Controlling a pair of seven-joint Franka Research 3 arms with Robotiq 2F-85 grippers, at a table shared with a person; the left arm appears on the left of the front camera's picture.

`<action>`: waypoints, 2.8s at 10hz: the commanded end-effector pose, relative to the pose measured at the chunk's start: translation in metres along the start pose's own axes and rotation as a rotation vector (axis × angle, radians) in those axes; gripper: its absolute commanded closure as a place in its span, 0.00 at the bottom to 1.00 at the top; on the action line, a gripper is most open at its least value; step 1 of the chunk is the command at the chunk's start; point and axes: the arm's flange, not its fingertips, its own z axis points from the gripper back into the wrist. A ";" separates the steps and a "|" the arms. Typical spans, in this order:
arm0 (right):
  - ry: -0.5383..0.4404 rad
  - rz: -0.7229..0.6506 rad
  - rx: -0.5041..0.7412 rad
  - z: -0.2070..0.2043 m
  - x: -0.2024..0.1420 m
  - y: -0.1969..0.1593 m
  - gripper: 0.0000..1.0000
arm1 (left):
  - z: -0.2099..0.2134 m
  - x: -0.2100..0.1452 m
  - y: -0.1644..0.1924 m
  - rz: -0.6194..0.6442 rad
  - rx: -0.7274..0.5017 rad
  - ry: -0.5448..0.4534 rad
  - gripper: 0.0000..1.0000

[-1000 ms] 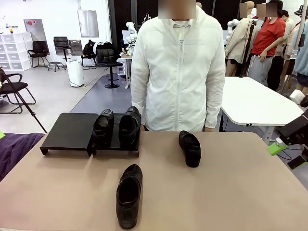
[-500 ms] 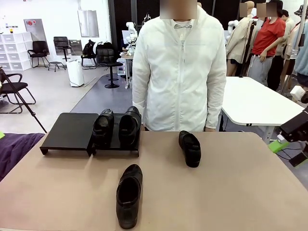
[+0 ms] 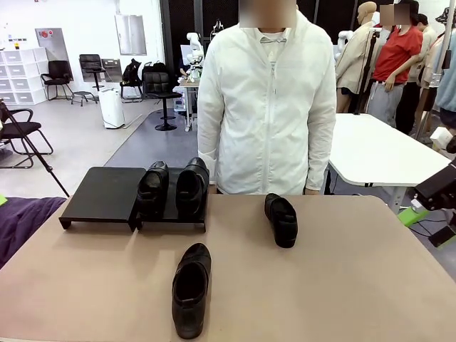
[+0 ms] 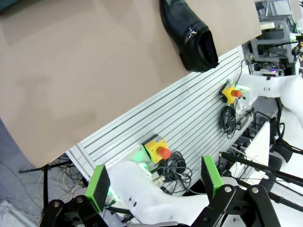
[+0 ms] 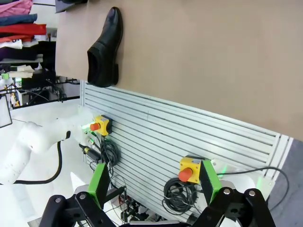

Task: Organize the shoes by placing them on the stand.
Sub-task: Place the Shoe from the middle of the table onto the Shoes Stand.

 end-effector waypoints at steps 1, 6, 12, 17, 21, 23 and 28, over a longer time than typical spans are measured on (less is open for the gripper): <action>0.002 -0.017 0.005 0.002 0.001 0.003 0.00 | 0.001 -0.001 -0.001 -0.019 -0.014 -0.004 0.00; 0.002 -0.017 0.005 0.002 0.001 0.003 0.00 | -0.037 -0.014 -0.138 0.100 0.089 -0.160 0.00; 0.002 -0.017 0.005 0.002 0.001 0.003 0.00 | -0.245 -0.012 -0.301 0.466 0.349 -0.207 0.00; 0.002 -0.017 0.005 0.002 0.001 0.003 0.00 | -0.262 -0.023 -0.309 0.449 0.367 -0.194 0.00; 0.002 -0.017 0.005 0.002 0.001 0.003 0.00 | -0.323 0.018 -0.328 0.485 0.481 -0.157 0.00; 0.002 -0.017 0.005 0.002 0.001 0.003 0.00 | -0.379 0.098 -0.322 0.354 0.527 -0.234 0.00; 0.002 -0.017 0.005 0.002 0.001 0.003 0.00 | -0.410 0.145 -0.305 0.329 0.538 -0.255 0.00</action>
